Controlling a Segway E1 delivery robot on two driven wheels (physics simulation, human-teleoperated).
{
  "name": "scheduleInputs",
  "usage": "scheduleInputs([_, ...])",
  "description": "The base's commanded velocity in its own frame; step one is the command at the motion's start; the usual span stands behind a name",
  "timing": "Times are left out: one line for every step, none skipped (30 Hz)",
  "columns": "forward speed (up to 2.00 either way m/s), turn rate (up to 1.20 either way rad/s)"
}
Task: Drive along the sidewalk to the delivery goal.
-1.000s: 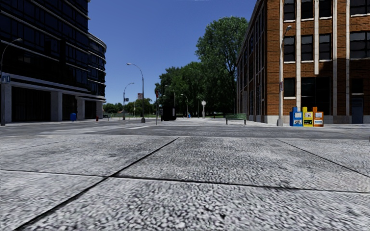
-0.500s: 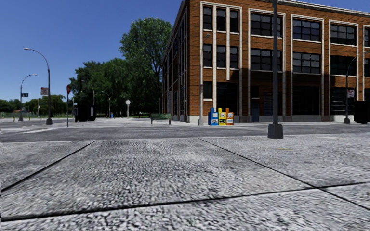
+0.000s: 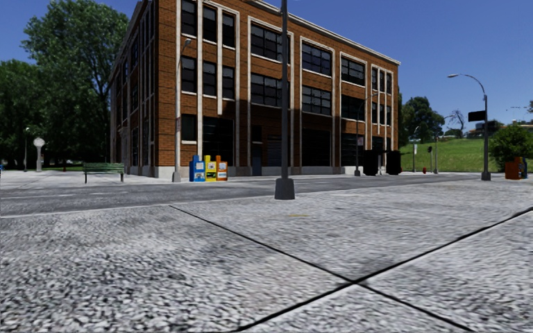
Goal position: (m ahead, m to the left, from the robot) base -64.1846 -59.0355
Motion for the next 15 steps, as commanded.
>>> scheduleInputs([1.46,-0.88])
scheduleInputs([1.51,-0.88])
scheduleInputs([1.51,-0.88])
scheduleInputs([1.54,-0.88])
scheduleInputs([1.61,-0.88])
scheduleInputs([1.68,-0.88])
scheduleInputs([1.74,-0.88])
scheduleInputs([1.74,-0.88])
scheduleInputs([2.0,-0.88])
scheduleInputs([2.0,-0.85])
scheduleInputs([2.0,-0.82])
scheduleInputs([2.0,-0.82])
scheduleInputs([2.0,-0.81])
scheduleInputs([2.0,-0.8])
scheduleInputs([2.0,-0.8])
